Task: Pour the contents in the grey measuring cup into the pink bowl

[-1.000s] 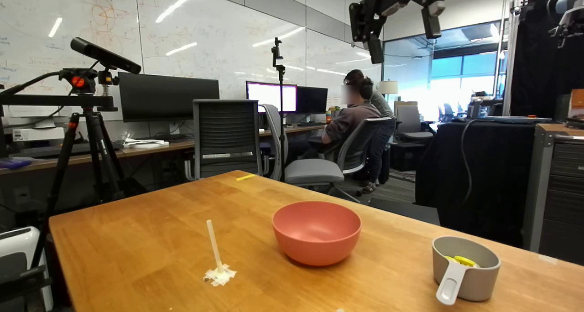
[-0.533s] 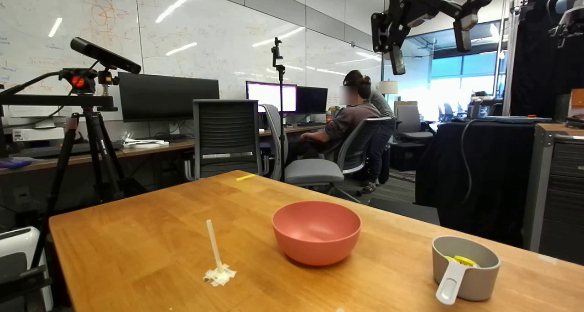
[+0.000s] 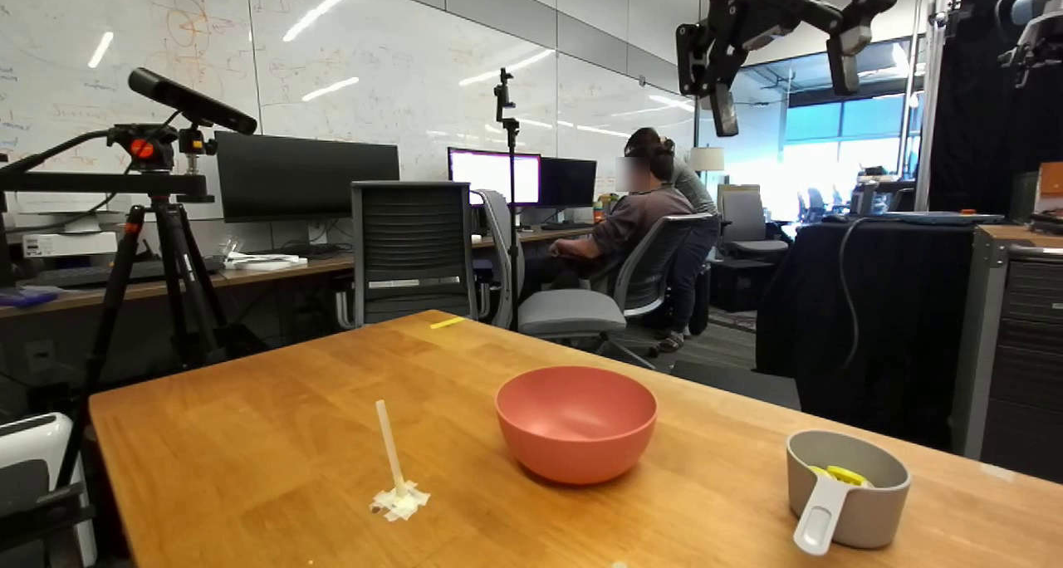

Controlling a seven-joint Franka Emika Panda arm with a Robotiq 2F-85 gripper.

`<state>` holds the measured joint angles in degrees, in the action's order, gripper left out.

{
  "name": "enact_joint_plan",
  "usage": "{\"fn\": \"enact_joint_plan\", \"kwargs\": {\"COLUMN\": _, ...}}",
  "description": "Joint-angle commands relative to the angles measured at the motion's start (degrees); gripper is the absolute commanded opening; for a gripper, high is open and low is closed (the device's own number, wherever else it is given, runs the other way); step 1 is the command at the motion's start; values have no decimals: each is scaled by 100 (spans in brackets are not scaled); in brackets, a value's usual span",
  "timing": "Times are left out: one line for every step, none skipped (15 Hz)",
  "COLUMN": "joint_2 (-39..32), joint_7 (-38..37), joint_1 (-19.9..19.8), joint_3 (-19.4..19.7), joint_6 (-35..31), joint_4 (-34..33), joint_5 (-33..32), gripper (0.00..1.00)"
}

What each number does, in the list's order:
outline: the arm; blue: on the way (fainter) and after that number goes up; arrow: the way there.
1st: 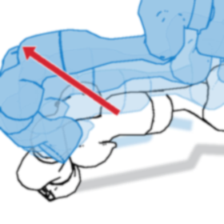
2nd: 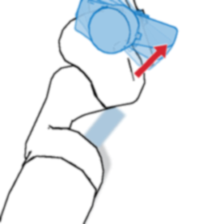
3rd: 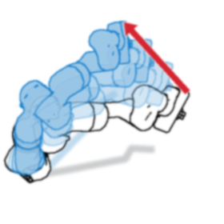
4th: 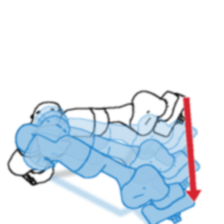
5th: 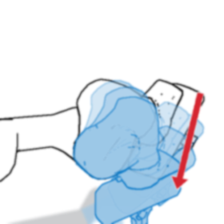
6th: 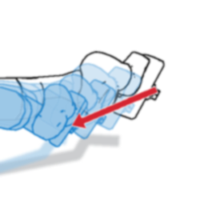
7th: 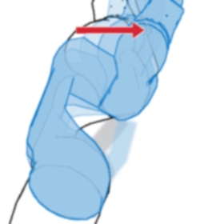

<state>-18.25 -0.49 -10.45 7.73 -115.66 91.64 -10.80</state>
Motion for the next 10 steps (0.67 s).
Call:
{"fn": "enact_joint_plan", "kwargs": {"joint_2": -43, "joint_7": 319, "joint_1": -5, "joint_3": 70, "joint_6": 63, "joint_4": -127, "joint_5": -71, "gripper": 100}}
{"fn": "enact_joint_plan", "kwargs": {"joint_2": -90, "joint_7": 425, "joint_1": -24, "joint_3": 72, "joint_6": 49, "joint_4": -147, "joint_5": -71, "gripper": 100}}
{"fn": "enact_joint_plan", "kwargs": {"joint_2": -181, "joint_7": 497, "joint_1": -37, "joint_3": 85, "joint_6": 44, "joint_4": -187, "joint_5": -86, "gripper": 100}}
{"fn": "enact_joint_plan", "kwargs": {"joint_2": -240, "joint_7": 585, "joint_1": -57, "joint_3": 85, "joint_6": 29, "joint_4": -195, "joint_5": -65, "gripper": 100}}
{"fn": "enact_joint_plan", "kwargs": {"joint_2": -339, "joint_7": 654, "joint_1": -85, "joint_3": 91, "joint_6": -20, "joint_4": -197, "joint_5": -48, "gripper": 100}}
{"fn": "enact_joint_plan", "kwargs": {"joint_2": -420, "joint_7": 726, "joint_1": -110, "joint_3": 95, "joint_6": -39, "joint_4": -203, "joint_5": -43, "gripper": 100}}
{"fn": "enact_joint_plan", "kwargs": {"joint_2": -524, "joint_7": 753, "joint_1": -133, "joint_3": 104, "joint_6": -73, "joint_4": -212, "joint_5": -51, "gripper": 100}}
{"fn": "enact_joint_plan", "kwargs": {"joint_2": -626, "joint_7": 743, "joint_1": -154, "joint_3": 120, "joint_6": -139, "joint_4": -218, "joint_5": -62, "gripper": 100}}
{"fn": "enact_joint_plan", "kwargs": {"joint_2": -736, "joint_7": 748, "joint_1": -180, "joint_3": 134, "joint_6": -192, "joint_4": -232, "joint_5": -65, "gripper": 100}}
{"fn": "enact_joint_plan", "kwargs": {"joint_2": -833, "joint_7": 758, "joint_1": -205, "joint_3": 144, "joint_6": -229, "joint_4": -240, "joint_5": -64, "gripper": 100}}
